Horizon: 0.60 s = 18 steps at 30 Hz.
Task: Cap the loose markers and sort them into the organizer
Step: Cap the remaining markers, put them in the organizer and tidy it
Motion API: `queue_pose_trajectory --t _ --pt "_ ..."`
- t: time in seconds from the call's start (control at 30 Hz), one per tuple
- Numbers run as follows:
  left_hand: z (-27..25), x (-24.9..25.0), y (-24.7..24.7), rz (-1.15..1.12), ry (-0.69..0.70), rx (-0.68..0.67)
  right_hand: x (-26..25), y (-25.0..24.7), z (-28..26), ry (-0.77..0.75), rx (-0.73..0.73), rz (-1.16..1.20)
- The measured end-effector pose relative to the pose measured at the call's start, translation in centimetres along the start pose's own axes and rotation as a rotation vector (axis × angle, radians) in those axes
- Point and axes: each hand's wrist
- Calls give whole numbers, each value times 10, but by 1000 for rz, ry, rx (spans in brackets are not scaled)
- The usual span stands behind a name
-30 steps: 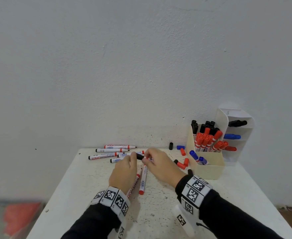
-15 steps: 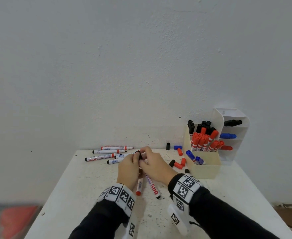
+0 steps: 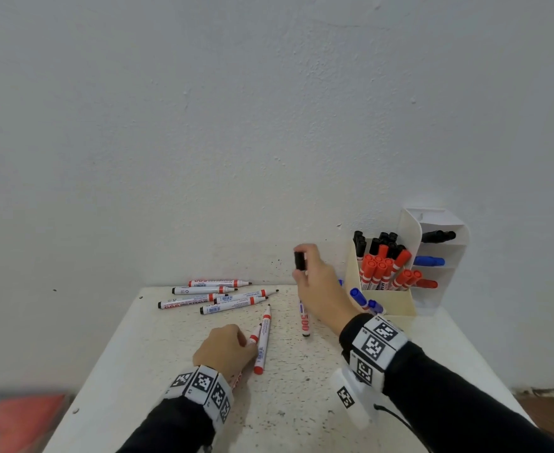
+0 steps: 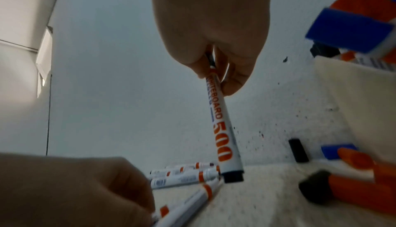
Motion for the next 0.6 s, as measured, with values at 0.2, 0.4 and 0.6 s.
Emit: queue_pose_trajectory --t 0.2,0.4,0.6 --pt "1 3 -1 -103 24 75 -11 -57 16 -60 334 123" --pt "9 5 0 -215 167 207 11 -106 39 -23 650 62" --pt "13 10 11 -291 318 230 57 -98 51 112 604 -146"
Point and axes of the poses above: each hand's wrist, its own z-axis towards the middle knuckle, its own y-axis out of the palm, x = y × z, and after that the axes turned 12 degrees about -z, right-handed
